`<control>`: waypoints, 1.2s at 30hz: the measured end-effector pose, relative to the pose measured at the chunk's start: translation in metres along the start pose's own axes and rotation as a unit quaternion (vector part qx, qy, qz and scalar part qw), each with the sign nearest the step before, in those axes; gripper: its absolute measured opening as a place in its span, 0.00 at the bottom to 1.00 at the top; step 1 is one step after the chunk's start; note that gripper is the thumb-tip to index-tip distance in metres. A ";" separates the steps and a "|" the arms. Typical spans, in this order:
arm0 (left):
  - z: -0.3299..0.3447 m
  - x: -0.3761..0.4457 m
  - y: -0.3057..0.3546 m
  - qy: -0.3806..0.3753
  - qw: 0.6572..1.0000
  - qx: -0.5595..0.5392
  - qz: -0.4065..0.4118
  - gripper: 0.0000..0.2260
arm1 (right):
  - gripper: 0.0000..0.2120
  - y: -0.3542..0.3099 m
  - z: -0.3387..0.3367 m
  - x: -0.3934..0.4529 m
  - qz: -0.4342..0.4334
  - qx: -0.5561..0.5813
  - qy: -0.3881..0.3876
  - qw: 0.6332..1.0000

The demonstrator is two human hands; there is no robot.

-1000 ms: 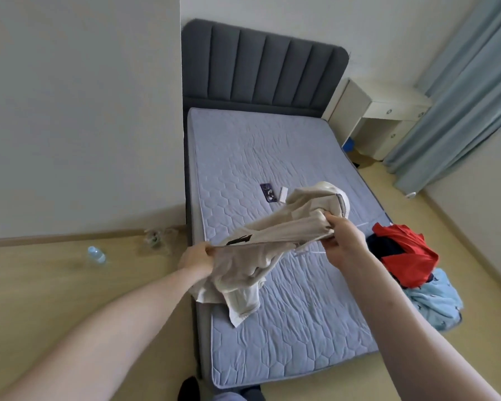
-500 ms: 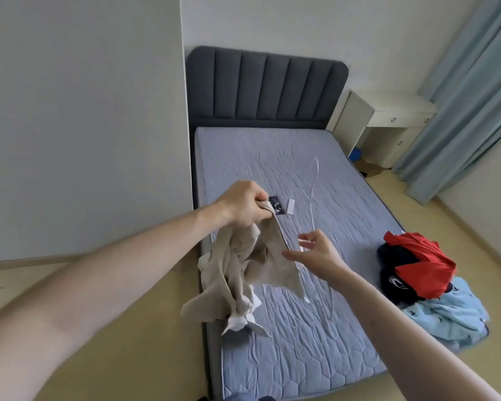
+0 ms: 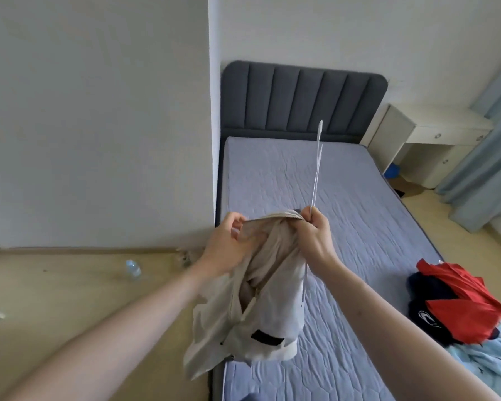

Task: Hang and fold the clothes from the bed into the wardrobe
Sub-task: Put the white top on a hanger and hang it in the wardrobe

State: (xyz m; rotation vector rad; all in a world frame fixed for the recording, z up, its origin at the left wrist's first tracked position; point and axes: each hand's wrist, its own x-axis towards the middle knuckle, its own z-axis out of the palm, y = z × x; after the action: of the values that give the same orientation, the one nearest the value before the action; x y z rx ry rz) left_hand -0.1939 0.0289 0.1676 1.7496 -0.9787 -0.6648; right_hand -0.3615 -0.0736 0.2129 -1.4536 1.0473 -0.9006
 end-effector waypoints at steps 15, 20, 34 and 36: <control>0.042 -0.036 -0.098 0.196 0.946 0.069 -0.249 0.13 | 0.20 0.023 -0.093 0.016 0.024 0.005 -0.006 1.000; 0.012 -0.008 -0.050 0.174 0.965 0.075 -0.183 0.12 | 0.17 0.060 -0.141 0.015 0.056 -0.123 -0.003 0.991; 0.039 -0.014 0.142 -0.113 0.966 0.204 0.110 0.19 | 0.23 0.034 -0.080 -0.012 -0.041 -0.139 -0.168 0.975; 0.032 -0.013 0.138 -0.086 0.976 0.178 0.095 0.19 | 0.21 0.029 -0.076 -0.010 -0.022 -0.098 -0.183 0.978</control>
State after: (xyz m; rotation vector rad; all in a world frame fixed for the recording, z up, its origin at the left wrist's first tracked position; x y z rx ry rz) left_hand -0.2688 -0.0019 0.2839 1.8951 -1.4365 -0.5479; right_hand -0.4403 -0.0897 0.1942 -1.7354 0.8453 -0.5401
